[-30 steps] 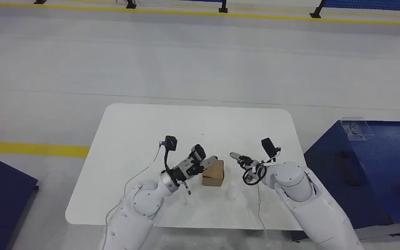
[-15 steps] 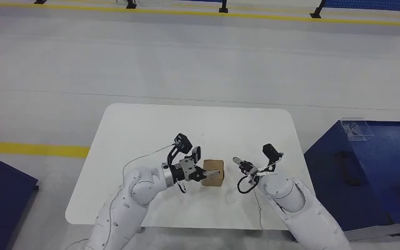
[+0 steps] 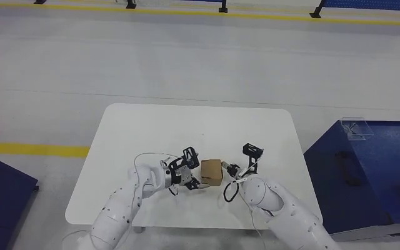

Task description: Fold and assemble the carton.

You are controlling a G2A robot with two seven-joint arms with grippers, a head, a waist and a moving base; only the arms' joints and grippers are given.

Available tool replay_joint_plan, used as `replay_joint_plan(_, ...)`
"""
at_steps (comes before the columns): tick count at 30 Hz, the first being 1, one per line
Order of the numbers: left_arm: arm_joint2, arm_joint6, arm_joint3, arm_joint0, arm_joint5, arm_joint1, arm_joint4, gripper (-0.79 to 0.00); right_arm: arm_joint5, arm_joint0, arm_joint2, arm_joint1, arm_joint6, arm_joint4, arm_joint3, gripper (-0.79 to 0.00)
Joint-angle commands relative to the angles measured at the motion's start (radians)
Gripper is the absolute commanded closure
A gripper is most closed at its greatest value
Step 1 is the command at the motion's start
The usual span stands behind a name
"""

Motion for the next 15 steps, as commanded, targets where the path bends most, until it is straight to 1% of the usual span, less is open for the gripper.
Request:
replay_joint_plan(1, 0.013, -0.002, 0.014, -0.011, 0.024, -0.002, 0.022, -0.785, 0.002, 0.02, -0.02, -0.013, -0.003, -0.002, 0.014, -0.785)
replay_joint_plan(4, 0.023, 0.016, 0.029, -0.016, 0.031, -0.004, 0.024, -0.785, -0.001, 0.04, -0.045, -0.031, -0.017, -0.004, 0.027, -0.785)
replay_joint_plan(7, 0.024, 0.033, 0.033, -0.016, 0.043, -0.002, 0.029, -0.785, -0.002, 0.052, -0.045, -0.045, -0.024, 0.014, 0.04, -0.785)
replay_joint_plan(15, 0.03, 0.069, 0.04, -0.003, 0.057, 0.002, 0.038, -0.785, -0.007, 0.053, -0.009, -0.059, -0.031, 0.038, 0.073, -0.785)
